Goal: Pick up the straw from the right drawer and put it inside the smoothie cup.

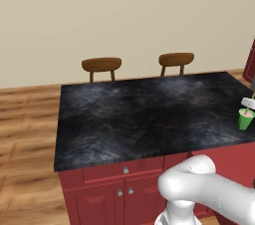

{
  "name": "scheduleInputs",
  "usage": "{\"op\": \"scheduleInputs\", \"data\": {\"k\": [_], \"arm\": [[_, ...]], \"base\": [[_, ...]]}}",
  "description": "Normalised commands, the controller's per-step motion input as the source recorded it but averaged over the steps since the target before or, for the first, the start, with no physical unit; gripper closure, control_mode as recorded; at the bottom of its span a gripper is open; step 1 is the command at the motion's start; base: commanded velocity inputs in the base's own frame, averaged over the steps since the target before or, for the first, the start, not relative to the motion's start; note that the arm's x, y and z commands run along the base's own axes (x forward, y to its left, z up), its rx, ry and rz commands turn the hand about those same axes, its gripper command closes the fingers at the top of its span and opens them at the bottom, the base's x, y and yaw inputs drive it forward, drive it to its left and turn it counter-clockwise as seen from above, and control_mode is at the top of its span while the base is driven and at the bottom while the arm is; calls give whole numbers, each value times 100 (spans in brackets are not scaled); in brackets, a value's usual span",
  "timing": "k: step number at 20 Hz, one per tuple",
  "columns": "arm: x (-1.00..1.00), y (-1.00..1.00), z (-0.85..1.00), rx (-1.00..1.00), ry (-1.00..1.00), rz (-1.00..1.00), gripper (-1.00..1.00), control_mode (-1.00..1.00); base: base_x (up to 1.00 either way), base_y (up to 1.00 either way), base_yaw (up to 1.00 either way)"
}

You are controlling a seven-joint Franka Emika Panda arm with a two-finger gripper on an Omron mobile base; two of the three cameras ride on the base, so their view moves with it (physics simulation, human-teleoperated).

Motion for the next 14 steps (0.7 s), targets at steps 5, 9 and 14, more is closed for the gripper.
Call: {"op": "scheduleInputs", "data": {"k": [5,9,14], "arm": [[13,-13,4,0,0,0,100,-100],[14,-24,-14,0,0,0,100,-100],[6,-40,-25,0,0,0,100,-100]], "base": [[0,0,0],[0,0,0],[0,0,0]]}}
